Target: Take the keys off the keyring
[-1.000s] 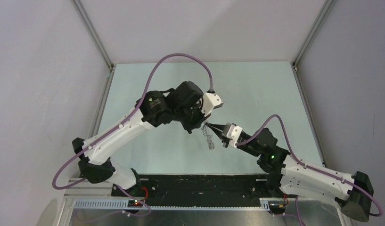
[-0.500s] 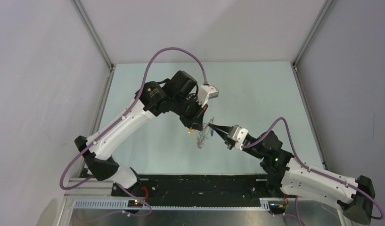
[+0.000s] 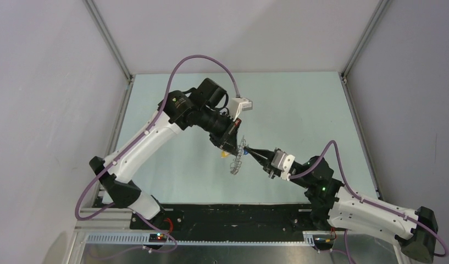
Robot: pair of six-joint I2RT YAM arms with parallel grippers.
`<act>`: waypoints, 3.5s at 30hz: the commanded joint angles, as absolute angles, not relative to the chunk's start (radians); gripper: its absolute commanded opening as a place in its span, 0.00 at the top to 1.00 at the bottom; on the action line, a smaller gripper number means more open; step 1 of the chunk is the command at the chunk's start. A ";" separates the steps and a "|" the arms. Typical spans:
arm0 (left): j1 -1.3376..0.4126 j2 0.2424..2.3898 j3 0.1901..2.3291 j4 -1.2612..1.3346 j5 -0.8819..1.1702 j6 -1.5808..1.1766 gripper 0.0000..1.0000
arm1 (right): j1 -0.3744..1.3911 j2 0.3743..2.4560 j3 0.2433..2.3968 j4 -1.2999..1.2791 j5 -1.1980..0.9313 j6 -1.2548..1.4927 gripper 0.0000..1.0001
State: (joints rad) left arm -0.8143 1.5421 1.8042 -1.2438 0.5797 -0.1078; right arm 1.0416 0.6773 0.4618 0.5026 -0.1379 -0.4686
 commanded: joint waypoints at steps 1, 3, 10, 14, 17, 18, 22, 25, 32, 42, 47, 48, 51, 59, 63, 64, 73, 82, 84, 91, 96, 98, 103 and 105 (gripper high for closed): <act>-0.785 1.556 1.834 -1.241 0.684 -0.126 1.00 | 1.051 0.663 0.434 0.723 -0.168 -0.426 1.00; -0.786 1.559 1.851 -1.233 0.721 -0.118 1.00 | 1.050 0.683 0.409 0.797 -0.171 -0.399 1.00; -0.787 1.516 1.871 -1.222 0.671 -0.071 1.00 | 1.049 0.713 0.363 0.895 -0.144 -0.336 0.71; -0.785 1.480 1.849 -1.221 0.615 -0.053 1.00 | 1.049 0.671 0.358 0.817 -0.130 -0.338 0.63; -0.787 1.469 1.837 -1.222 0.610 -0.049 1.00 | 1.049 0.632 0.357 0.764 -0.128 -0.341 0.62; -0.786 1.468 1.834 -1.223 0.611 -0.049 1.00 | 1.049 0.625 0.357 0.747 -0.128 -0.343 0.62; -0.786 1.473 1.833 -1.223 0.621 -0.051 1.00 | 1.049 0.610 0.370 0.713 -0.120 -0.346 0.64; -0.787 1.475 1.834 -1.223 0.623 -0.051 1.00 | 1.049 0.631 0.397 0.673 -0.122 -0.346 0.65; -0.788 1.479 1.838 -1.224 0.625 -0.061 1.00 | 1.049 0.727 0.462 0.666 -0.161 -0.342 0.65; -0.795 1.469 1.815 -1.223 0.621 -0.058 1.00 | 1.049 0.801 0.518 0.688 -0.165 -0.358 0.67; -0.795 1.463 1.803 -1.223 0.613 -0.056 1.00 | 1.048 0.814 0.536 0.672 -0.172 -0.365 0.85; -0.795 1.462 1.803 -1.223 0.613 -0.055 1.00 | 1.048 0.816 0.541 0.659 -0.172 -0.368 0.95; -0.796 1.458 1.807 -1.224 0.610 -0.054 1.00 | 1.049 0.818 0.544 0.641 -0.171 -0.367 1.00; -0.796 1.458 1.798 -1.223 0.602 -0.060 1.00 | 1.049 0.778 0.545 0.622 -0.097 -0.368 1.00; -0.795 1.456 1.792 -1.224 0.597 -0.058 1.00 | 1.051 0.763 0.545 0.630 -0.096 -0.376 1.00; -0.796 1.456 1.792 -1.224 0.597 -0.058 1.00 | 1.051 0.761 0.545 0.631 -0.094 -0.375 1.00; -0.795 1.456 1.767 -1.223 0.602 -0.060 1.00 | 1.051 0.735 0.536 0.661 -0.112 -0.373 1.00; -0.793 1.469 1.764 -1.224 0.612 -0.071 0.95 | 1.055 0.685 0.511 0.696 -0.143 -0.369 1.00; -0.794 1.473 1.766 -1.223 0.617 -0.072 0.91 | 1.055 0.678 0.503 0.708 -0.153 -0.357 1.00; -0.794 1.459 1.810 -1.219 0.560 -0.058 0.50 | 1.055 0.686 0.476 0.776 -0.127 -0.317 1.00; -0.794 1.396 1.808 -1.195 0.446 -0.028 0.27 | 1.055 0.674 0.473 0.774 -0.090 -0.283 1.00; -0.795 1.367 1.798 -1.168 0.420 -0.018 0.24 | 1.054 0.670 0.473 0.767 -0.085 -0.272 1.00; -0.795 1.273 1.720 -1.052 0.414 0.074 0.23 | 1.050 0.661 0.472 0.753 -0.062 -0.220 1.00; -0.795 1.208 1.646 -0.974 0.437 0.133 0.24 | 1.045 0.658 0.472 0.749 -0.058 -0.195 1.00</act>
